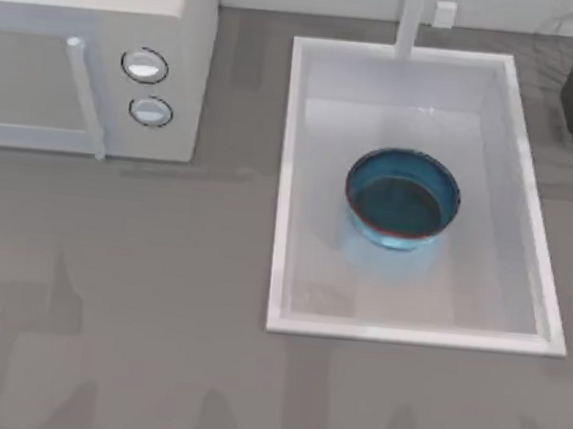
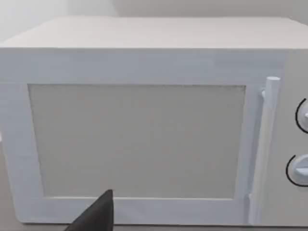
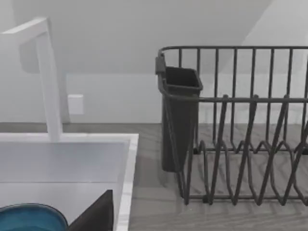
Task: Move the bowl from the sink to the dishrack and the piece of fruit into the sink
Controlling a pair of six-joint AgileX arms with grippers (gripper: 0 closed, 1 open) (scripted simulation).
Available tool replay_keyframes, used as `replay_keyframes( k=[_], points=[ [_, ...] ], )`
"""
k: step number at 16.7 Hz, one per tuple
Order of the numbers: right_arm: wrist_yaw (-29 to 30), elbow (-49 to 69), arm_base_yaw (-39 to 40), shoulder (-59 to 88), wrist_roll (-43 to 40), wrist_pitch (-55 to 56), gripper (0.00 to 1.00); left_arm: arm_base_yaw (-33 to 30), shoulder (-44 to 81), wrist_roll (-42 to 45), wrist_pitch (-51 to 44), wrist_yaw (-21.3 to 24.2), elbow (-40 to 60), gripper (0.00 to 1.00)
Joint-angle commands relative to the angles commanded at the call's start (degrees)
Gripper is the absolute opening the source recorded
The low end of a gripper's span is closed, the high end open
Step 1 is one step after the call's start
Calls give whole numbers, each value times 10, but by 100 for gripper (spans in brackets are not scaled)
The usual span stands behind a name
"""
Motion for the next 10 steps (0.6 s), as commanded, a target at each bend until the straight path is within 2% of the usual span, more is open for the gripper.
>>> replay_keyframes(
  k=[5, 10],
  points=[
    [0, 28, 6, 31, 18, -24, 100, 0, 0, 0, 0, 0, 0, 100],
    [2, 180, 39, 202, 99, -147, 100, 0, 0, 0, 0, 0, 0, 100]
  ],
)
